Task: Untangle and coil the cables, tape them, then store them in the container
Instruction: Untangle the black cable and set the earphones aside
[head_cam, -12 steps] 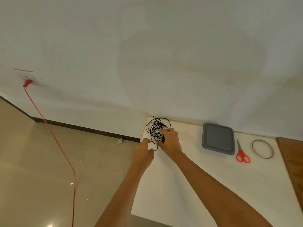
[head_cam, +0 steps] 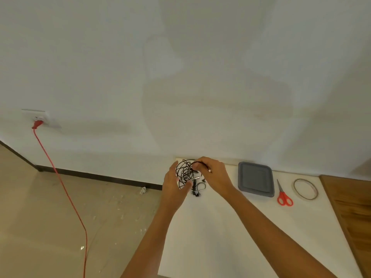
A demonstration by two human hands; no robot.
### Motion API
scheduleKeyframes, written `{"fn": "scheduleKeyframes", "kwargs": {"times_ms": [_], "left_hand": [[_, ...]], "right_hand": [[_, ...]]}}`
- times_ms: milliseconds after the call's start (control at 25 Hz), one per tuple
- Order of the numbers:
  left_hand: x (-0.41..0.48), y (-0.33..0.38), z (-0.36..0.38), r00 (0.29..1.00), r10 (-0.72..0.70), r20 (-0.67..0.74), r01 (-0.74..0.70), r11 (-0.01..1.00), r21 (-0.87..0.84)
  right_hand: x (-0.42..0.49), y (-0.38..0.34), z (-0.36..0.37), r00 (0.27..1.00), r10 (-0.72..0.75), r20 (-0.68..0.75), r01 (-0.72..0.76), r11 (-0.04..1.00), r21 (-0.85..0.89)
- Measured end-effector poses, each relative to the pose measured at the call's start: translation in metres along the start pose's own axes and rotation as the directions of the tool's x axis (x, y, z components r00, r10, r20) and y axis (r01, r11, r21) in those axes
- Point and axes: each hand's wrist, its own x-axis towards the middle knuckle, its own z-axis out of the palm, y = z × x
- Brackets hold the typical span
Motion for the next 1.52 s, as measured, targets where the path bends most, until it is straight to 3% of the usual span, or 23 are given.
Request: {"fn": "scheduleKeyframes", "kwargs": {"times_ms": [160, 240, 360, 520, 640, 720, 800, 840, 920, 1000, 1080, 1240, 1360, 1440, 1520], "left_hand": [[0.003, 0.064, -0.001, 0.984, 0.169, 0.051, -0.171, 0.985, 0.034], [-0.004, 0.093, -0.007, 0.971, 0.235, 0.053, -0.238, 0.97, 0.046], [-0.022, 0.127, -0.019, 0.975, 0.199, 0.1, -0.206, 0.976, 0.069], [-0.043, 0.158, -0.029, 0.974, 0.178, 0.137, -0.194, 0.975, 0.107], [-0.061, 0.191, -0.038, 0.981, 0.179, 0.079, -0.175, 0.983, -0.054], [-0.074, 0.217, -0.044, 0.979, 0.2, 0.043, -0.19, 0.965, -0.18], [-0.088, 0.245, -0.051, 0.968, 0.25, 0.038, -0.235, 0.945, -0.228], [-0.094, 0.259, -0.053, 0.959, 0.281, 0.046, -0.264, 0.938, -0.226], [-0.104, 0.282, -0.056, 0.928, 0.371, 0.048, -0.359, 0.919, -0.164], [-0.114, 0.298, -0.058, 0.899, 0.438, 0.025, -0.433, 0.894, -0.114], [-0.123, 0.31, -0.063, 0.892, 0.452, -0.028, -0.45, 0.88, -0.15], [-0.131, 0.323, -0.088, 0.91, 0.375, -0.178, -0.415, 0.847, -0.332], [-0.131, 0.317, -0.108, 0.939, 0.3, -0.168, -0.34, 0.879, -0.333], [-0.134, 0.306, -0.115, 0.976, 0.205, -0.066, -0.215, 0.922, -0.322], [-0.14, 0.295, -0.117, 0.994, 0.082, 0.066, -0.053, 0.931, -0.362]], "right_hand": [[-0.019, -0.085, -0.049, 0.987, -0.156, 0.04, 0.154, 0.986, 0.057], [-0.029, -0.126, -0.074, 0.974, -0.222, -0.039, 0.225, 0.97, 0.098], [-0.049, -0.186, -0.121, 0.927, -0.28, -0.25, 0.333, 0.921, 0.201], [-0.082, -0.251, -0.183, 0.875, -0.207, -0.437, 0.421, 0.773, 0.475], [-0.107, -0.269, -0.214, 0.881, -0.08, -0.466, 0.405, 0.637, 0.656], [-0.117, -0.259, -0.213, 0.912, -0.001, -0.41, 0.257, 0.781, 0.569], [-0.124, -0.235, -0.195, 0.96, 0.066, -0.271, 0.012, 0.961, 0.275], [-0.127, -0.222, -0.182, 0.976, 0.086, -0.198, -0.058, 0.988, 0.14], [-0.131, -0.207, -0.164, 0.993, 0.074, -0.088, -0.074, 0.997, 0.013], [-0.135, -0.208, -0.154, 0.996, 0.08, 0.035, -0.081, 0.997, 0.012], [-0.138, -0.212, -0.153, 0.985, 0.085, 0.147, -0.084, 0.996, -0.011], [-0.147, -0.197, -0.162, 0.969, 0.087, 0.231, -0.023, 0.963, -0.269], [-0.16, -0.186, -0.174, 0.983, 0.133, 0.129, -0.131, 0.991, -0.023], [-0.167, -0.187, -0.183, 0.987, 0.158, 0.042, -0.162, 0.977, 0.138], [-0.17, -0.191, -0.191, 0.986, 0.166, -0.01, -0.162, 0.973, 0.163]]}}
